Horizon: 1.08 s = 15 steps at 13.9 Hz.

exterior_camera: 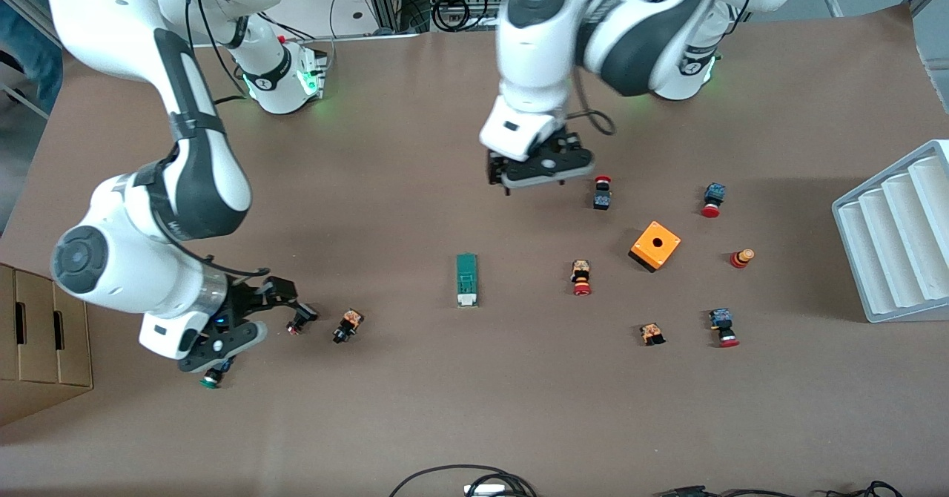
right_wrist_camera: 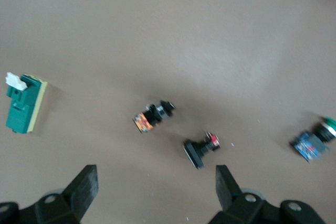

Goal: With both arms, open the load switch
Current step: 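Lower the left gripper over the green switch while the right gripper approaches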

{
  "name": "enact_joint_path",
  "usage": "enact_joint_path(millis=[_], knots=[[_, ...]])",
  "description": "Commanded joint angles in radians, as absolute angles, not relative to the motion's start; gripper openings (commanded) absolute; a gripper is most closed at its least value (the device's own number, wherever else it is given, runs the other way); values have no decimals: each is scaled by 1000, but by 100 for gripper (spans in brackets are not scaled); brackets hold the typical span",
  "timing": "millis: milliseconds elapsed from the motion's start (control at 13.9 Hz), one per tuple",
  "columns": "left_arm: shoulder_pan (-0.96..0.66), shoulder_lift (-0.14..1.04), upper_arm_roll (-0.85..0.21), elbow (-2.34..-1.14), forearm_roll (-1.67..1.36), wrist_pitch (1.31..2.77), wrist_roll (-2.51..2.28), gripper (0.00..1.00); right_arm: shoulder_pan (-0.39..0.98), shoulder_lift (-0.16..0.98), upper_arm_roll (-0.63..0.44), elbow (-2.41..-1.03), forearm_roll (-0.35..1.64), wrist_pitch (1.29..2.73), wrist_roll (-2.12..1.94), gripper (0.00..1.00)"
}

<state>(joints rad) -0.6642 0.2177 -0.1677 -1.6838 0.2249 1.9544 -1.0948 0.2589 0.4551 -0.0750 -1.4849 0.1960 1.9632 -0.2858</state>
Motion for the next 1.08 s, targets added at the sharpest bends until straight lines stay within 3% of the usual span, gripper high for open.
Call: enact_joint_path(millis=[0, 505, 721, 1009], knots=[[-739, 280, -153, -1678, 316, 2041, -1233, 100, 293, 488, -81, -1463, 227, 2015, -308, 100], [-905, 438, -153, -1680, 639, 2117, -1736, 100, 374, 548, -81, -1463, 225, 2131, -299, 100], [-934, 508, -152, -1681, 803, 2198, -1886, 100, 386, 552, -83, -1463, 221, 2134, -314, 100], [-983, 578, -153, -1683, 952, 2201, -1980, 100, 440, 572, -84, -1453, 215, 2138, -340, 100]])
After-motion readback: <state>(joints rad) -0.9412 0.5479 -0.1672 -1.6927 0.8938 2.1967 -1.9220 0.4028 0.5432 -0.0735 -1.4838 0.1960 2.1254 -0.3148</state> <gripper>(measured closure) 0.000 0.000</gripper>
